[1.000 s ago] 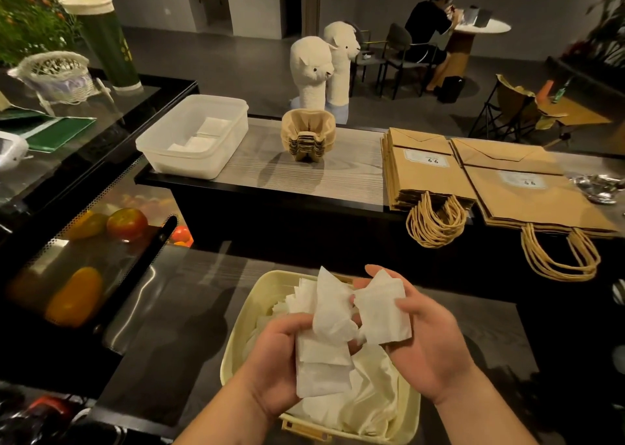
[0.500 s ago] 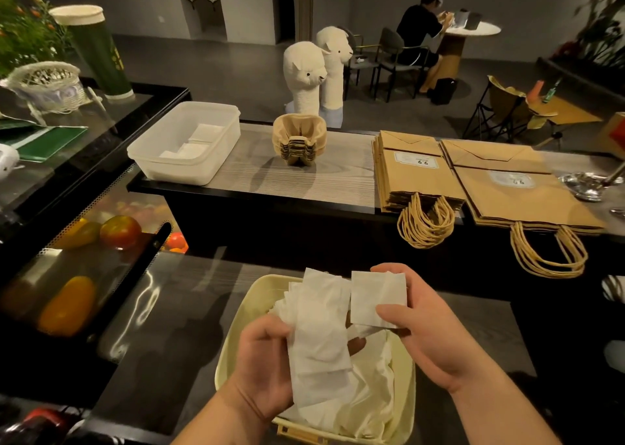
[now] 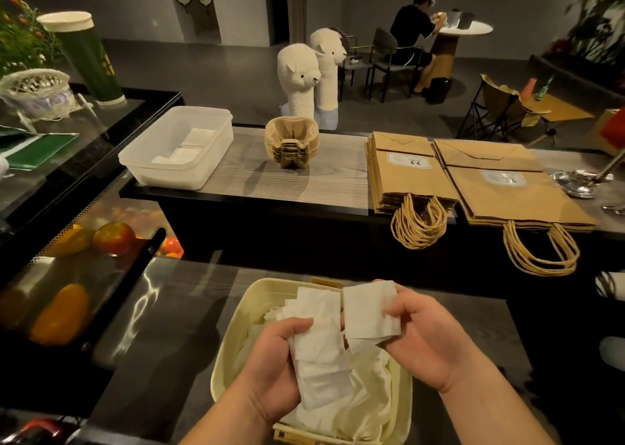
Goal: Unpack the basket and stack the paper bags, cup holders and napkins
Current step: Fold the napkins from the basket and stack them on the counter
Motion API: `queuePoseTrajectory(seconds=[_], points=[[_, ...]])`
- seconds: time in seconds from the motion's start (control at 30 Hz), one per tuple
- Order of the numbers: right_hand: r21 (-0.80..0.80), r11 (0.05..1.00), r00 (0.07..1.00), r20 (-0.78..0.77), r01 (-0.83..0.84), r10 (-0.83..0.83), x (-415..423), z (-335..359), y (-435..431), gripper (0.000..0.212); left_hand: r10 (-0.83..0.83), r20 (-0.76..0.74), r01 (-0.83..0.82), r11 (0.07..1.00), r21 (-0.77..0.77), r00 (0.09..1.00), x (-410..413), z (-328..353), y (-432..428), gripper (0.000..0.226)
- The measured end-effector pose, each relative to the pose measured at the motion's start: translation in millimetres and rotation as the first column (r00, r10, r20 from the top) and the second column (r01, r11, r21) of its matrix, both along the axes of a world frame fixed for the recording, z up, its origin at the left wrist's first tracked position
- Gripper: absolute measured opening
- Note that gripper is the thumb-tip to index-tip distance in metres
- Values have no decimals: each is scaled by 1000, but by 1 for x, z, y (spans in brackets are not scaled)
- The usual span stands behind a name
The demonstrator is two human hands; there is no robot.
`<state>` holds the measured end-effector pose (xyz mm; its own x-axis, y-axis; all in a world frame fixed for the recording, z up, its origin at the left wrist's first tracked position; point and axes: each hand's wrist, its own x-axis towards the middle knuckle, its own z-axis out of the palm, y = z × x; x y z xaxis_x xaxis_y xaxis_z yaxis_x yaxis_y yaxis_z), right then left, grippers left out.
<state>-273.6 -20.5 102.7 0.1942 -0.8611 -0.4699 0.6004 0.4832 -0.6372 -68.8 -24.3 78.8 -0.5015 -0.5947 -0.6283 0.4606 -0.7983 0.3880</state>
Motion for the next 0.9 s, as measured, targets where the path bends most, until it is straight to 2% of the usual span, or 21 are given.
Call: queuePoseTrajectory(seconds=[0.1, 0.2, 0.27, 0.33, 0.4, 0.43, 0.5, 0.57, 0.6, 0.63, 0.73, 0.77, 0.8, 0.9], points=[[-49, 999, 967, -253, -4, -9, 1, -1, 0, 37, 15, 8, -15, 999, 39, 1000, 3, -7, 1, 47], [-73, 995, 918, -388, 62, -85, 3, 0, 0, 41, -24, -14, 24, 999, 31, 1000, 4, -8, 3, 42], [-106, 988, 879, -454, 110, -147, 5, 2, -1, 39, -45, -27, 45, 999, 10, 999, 3, -11, 5, 50], [-183, 976, 800, -564, 120, -205, 10, 4, -3, 38, -39, -35, 39, 999, -21, 999, 0, -18, 5, 71], [-338, 938, 648, -698, 78, -305, 16, 8, -3, 33, -35, -38, 33, 998, -52, 999, -3, -20, 6, 76], [-447, 895, 573, -732, 4, -368, 19, 11, -1, 29, -35, -25, 34, 997, -66, 999, -4, -21, 6, 73], [-570, 767, 475, -783, -294, -400, 26, 13, 5, 24, -42, -62, 36, 995, -93, 997, -7, -15, 6, 65], [-495, 625, 365, -869, -604, -335, 29, 7, 14, 25, -27, -161, 7, 992, -123, 987, -6, -7, 4, 59], [-469, 590, 350, -883, -657, -312, 29, 5, 19, 26, -16, -203, -9, 992, -122, 979, -5, -5, 2, 57], [-494, 596, 383, -869, -633, -314, 27, 4, 22, 25, -13, -228, -16, 992, -124, 974, -3, -4, 0, 58], [-657, 699, 657, -664, -283, -358, 21, 12, 23, 12, -32, -210, 1, 990, -142, 977, 4, 1, -4, 62], [-662, 725, 686, -617, -187, -386, 20, 14, 22, 13, -31, -185, 6, 991, -133, 982, 5, 0, -4, 63], [-644, 750, 666, -627, -151, -404, 20, 15, 19, 19, -33, -167, 12, 992, -123, 985, 5, 1, -4, 64], [-542, 816, 554, -751, -203, -360, 21, 11, 11, 31, -51, -121, 36, 992, -124, 991, 2, 3, -3, 63]])
